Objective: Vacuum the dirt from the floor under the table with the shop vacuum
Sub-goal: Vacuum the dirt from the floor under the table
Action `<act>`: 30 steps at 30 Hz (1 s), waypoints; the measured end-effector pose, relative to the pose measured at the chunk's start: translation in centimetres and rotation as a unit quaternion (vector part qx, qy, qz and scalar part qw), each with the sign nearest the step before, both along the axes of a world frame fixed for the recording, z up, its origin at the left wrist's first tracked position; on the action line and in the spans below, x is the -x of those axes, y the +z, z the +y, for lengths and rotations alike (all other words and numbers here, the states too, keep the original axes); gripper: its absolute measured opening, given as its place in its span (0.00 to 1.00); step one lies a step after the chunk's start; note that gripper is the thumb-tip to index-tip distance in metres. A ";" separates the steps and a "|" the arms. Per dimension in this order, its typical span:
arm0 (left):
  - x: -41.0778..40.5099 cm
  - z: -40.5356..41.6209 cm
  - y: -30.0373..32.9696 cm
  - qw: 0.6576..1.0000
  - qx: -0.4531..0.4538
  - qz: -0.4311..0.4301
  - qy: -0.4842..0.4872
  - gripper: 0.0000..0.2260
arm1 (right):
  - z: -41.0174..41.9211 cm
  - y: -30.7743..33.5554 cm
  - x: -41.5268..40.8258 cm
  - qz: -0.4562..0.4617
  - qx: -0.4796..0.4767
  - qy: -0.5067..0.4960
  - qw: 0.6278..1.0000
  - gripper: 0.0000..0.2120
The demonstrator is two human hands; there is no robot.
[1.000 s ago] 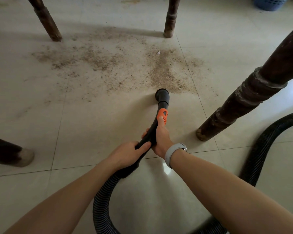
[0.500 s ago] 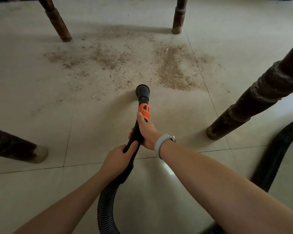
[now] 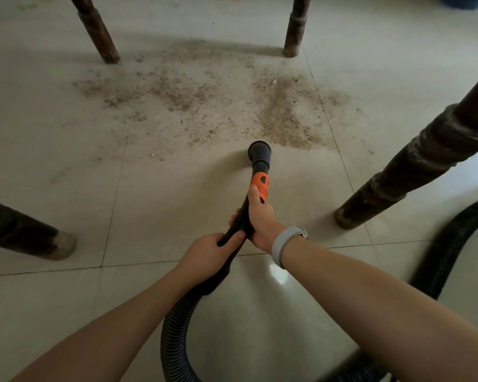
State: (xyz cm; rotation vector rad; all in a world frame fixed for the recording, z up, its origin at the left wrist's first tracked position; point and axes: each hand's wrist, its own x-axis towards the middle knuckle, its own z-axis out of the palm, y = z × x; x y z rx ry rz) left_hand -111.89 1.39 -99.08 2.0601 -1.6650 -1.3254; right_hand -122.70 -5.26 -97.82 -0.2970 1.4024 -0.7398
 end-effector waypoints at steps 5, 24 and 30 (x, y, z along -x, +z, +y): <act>2.8 -1.7 0.6 0.998 0.011 -0.033 -0.051 0.23 | -0.7 0.2 3.2 0.009 0.011 -0.097 0.995 0.17; 3.5 -4.2 -0.2 0.996 0.053 -0.046 -0.052 0.19 | -2.6 -0.5 7.4 0.163 -0.014 -0.242 0.956 0.22; 3.0 -5.4 0.0 0.996 0.078 -0.029 -0.008 0.17 | -3.9 1.5 6.2 0.185 -0.052 -0.244 0.951 0.29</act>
